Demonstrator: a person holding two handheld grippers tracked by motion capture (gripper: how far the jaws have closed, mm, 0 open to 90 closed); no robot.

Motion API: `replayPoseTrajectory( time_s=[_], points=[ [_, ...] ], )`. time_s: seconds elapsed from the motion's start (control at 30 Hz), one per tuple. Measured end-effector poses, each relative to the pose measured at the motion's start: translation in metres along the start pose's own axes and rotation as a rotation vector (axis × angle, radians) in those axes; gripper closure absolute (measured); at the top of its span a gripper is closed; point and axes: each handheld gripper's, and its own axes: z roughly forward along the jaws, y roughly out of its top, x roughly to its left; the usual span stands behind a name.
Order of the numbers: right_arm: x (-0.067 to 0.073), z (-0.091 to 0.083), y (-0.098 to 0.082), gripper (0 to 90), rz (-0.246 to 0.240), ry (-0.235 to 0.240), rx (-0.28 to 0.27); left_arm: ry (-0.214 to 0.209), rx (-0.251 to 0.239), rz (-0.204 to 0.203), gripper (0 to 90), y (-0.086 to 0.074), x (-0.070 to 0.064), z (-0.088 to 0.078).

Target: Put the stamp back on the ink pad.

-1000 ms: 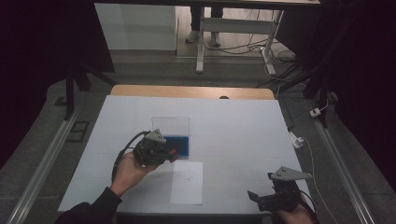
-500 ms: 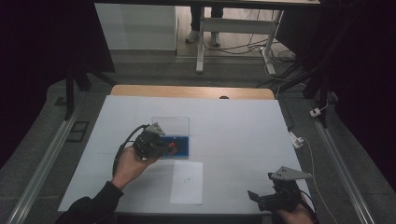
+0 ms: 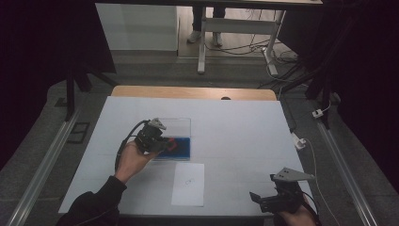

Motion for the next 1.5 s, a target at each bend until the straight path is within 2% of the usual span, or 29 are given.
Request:
replayPoseTrajectory(
  time_s=[0.3, 0.6, 1.27, 1.5],
  points=[
    [0.000, 0.000, 0.000, 0.0, 0.000, -0.002, 0.002, 0.008, 0.012, -0.027, 80.1, 0.005, 0.011, 0.014],
    [0.000, 0.000, 0.000, 0.0, -0.004, 0.000, 0.000, 0.032, 0.023, -0.045, 80.1, 0.002, 0.016, 0.023],
    [0.000, -0.001, 0.000, 0.0, -0.008, 0.001, -0.001, 0.081, 0.089, -0.010, 80.0, 0.001, 0.014, 0.041],
    [0.000, 0.000, 0.000, 0.0, -0.009, 0.001, -0.001, 0.082, 0.088, -0.005, 79.5, 0.002, 0.013, 0.042]
  ],
)
